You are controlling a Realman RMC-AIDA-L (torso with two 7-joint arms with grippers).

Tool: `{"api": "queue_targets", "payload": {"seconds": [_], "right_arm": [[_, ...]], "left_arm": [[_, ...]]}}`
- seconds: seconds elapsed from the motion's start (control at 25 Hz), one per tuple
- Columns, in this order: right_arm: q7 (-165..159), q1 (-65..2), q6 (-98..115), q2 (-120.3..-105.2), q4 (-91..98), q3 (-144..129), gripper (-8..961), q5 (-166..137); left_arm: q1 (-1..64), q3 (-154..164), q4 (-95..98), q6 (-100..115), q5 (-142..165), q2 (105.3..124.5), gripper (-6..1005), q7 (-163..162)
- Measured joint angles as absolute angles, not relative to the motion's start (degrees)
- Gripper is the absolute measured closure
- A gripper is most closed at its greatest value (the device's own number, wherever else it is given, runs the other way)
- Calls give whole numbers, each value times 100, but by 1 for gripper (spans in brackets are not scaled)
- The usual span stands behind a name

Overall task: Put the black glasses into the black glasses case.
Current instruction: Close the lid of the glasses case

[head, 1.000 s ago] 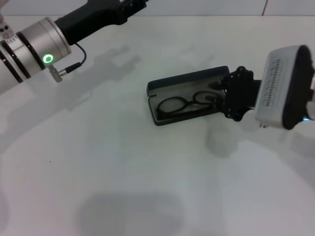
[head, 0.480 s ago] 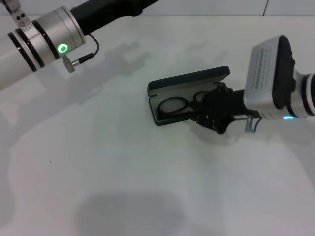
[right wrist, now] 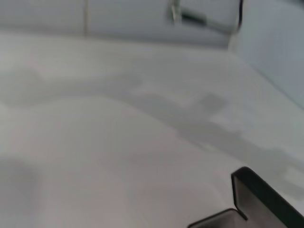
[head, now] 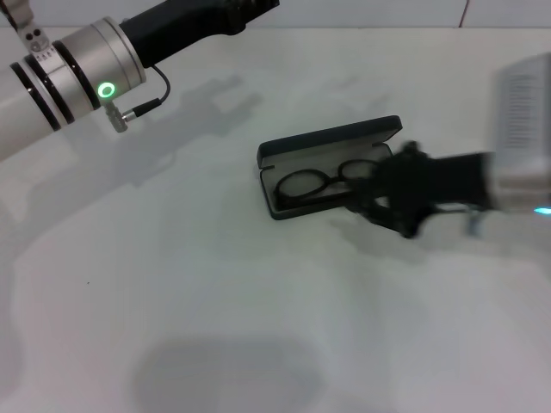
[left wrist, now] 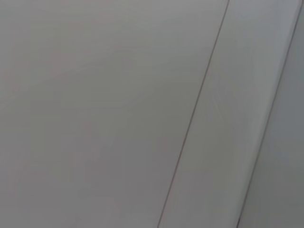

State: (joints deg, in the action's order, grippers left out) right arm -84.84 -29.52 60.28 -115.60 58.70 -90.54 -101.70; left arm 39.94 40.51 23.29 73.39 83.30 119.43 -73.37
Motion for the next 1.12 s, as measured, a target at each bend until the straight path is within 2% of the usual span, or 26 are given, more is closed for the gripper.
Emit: {"api": "queue_targets", "payload": {"seconds": [0.12, 0.48, 0.84, 0.96, 1.12], "right_arm": [[-8162, -2568, 7189, -11575, 5979, -8012, 683, -9983], [-7729, -2326, 9075, -11494, 4190, -3899, 642, -9583], [-7541, -2316, 9003, -11530, 4008, -3511, 601, -9607], [-7539, -2334, 8956, -11533, 3999, -3516, 418, -9631], [-7527, -2411, 8893, -11532, 3939, -3580, 419, -9649]], "left_arm": [[4037, 4072, 2334, 7285, 8545, 11931, 366, -7374], [4364, 5233, 2412, 5829, 9501, 11945, 365, -8261], [4656, 6382, 2405, 5109, 9554, 11972, 364, -8539], [4775, 6726, 2418, 5104, 9554, 11973, 364, -8630], [4775, 6884, 2405, 5092, 9559, 11971, 364, -8633]]}}
